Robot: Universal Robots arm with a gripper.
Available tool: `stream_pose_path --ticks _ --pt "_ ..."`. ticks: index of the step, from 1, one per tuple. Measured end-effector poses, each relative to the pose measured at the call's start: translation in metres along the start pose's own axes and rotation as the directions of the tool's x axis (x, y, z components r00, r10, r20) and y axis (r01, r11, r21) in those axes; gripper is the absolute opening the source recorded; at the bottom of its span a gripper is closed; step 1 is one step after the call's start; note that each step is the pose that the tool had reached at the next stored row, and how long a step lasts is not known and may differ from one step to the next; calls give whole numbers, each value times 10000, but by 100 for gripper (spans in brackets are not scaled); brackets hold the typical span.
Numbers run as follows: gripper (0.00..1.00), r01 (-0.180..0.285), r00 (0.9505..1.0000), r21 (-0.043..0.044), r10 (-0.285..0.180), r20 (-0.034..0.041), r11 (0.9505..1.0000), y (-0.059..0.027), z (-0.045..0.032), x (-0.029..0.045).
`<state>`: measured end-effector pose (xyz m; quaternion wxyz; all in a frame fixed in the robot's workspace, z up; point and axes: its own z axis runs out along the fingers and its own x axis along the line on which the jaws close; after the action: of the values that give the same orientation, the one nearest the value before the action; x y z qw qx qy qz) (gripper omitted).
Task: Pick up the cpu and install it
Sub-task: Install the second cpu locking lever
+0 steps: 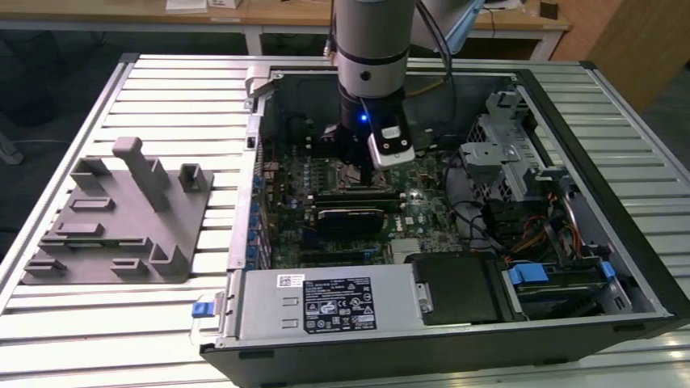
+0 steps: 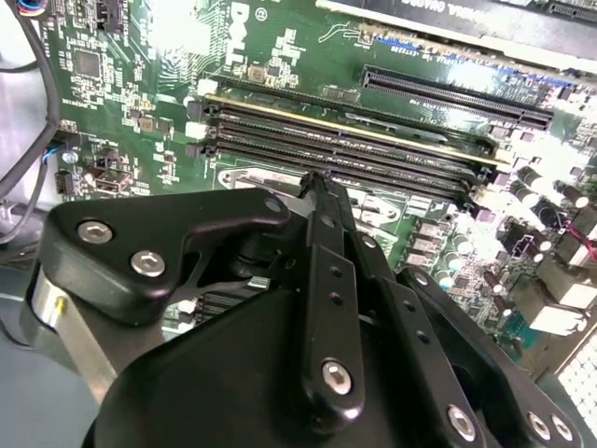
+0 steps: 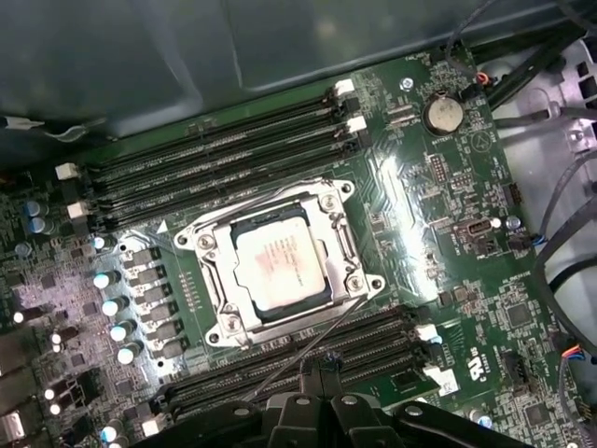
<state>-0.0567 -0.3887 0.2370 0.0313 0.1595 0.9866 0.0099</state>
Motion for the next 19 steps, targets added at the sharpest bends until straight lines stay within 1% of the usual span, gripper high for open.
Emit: stream_pose_path --ticks 5,9,16,17,19 --pt "11 291 9996 -11 -291 -36 9996 -2 6 2" --pt "11 566 9984 -24 -566 -46 9984 -8 8 10" --pt "11 602 9982 -28 -602 -47 9982 -9 9 11" --pt "11 688 9976 -33 -688 -50 9976 -9 9 12" --pt "11 1022 9947 -54 -1022 -57 9948 -9 10 12"
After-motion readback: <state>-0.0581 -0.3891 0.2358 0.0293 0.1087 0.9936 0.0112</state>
